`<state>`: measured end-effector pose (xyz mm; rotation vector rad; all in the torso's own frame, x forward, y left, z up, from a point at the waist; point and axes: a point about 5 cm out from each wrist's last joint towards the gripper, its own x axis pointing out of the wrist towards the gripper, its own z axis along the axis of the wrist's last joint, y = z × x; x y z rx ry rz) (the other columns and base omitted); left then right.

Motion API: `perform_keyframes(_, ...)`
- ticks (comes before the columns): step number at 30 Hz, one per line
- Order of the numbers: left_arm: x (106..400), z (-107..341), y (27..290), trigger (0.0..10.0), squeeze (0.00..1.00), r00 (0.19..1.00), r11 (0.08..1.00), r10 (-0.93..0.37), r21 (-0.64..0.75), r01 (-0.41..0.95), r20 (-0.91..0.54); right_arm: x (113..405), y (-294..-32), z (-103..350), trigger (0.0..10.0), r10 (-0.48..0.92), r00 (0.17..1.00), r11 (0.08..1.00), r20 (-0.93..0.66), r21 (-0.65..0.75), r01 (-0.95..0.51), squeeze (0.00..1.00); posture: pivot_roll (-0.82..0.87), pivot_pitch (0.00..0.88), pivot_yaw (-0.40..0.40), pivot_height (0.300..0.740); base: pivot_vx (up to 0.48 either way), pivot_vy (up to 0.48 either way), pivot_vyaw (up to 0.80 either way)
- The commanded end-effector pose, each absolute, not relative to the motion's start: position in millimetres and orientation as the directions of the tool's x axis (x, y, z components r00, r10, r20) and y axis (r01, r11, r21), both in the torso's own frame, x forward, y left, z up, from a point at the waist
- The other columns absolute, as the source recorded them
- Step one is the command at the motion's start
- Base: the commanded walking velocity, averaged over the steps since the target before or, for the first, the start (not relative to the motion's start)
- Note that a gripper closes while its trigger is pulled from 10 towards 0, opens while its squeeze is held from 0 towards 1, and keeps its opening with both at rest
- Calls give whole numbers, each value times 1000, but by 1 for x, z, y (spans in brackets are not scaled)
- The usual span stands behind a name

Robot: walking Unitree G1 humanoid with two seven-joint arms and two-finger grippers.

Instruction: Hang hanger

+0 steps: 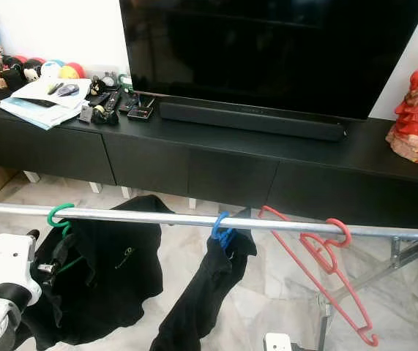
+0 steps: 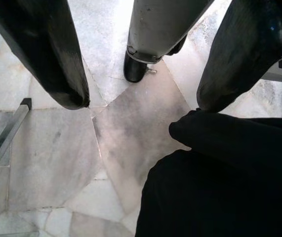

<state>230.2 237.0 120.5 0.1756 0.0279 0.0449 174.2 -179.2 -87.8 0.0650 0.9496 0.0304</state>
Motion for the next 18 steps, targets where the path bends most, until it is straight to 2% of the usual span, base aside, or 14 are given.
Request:
perform_keyframes(1,230,125,232,10000,0,1000,982,12,190,-10,-12,171,-183,-89,10000,39,574,998,-818,65,26,0,57,50,-28,740,0,0,0)
perform_keyframes(6,230,125,225,10000,0,998,975,-52,214,55,-17,170,-183,-89,10000,29,578,998,-816,59,34,0,57,43,-25,740,0,0,0)
perform_keyframes(11,231,126,225,10000,0,998,974,-58,218,60,-13,169,-183,-90,10000,28,571,997,-821,61,38,0,54,40,-23,740,0,-406,0)
perform_keyframes(18,231,126,224,10000,0,998,973,-69,221,70,-12,169,-182,-90,10000,35,557,998,-830,62,30,0,56,49,-23,740,0,-480,-762)
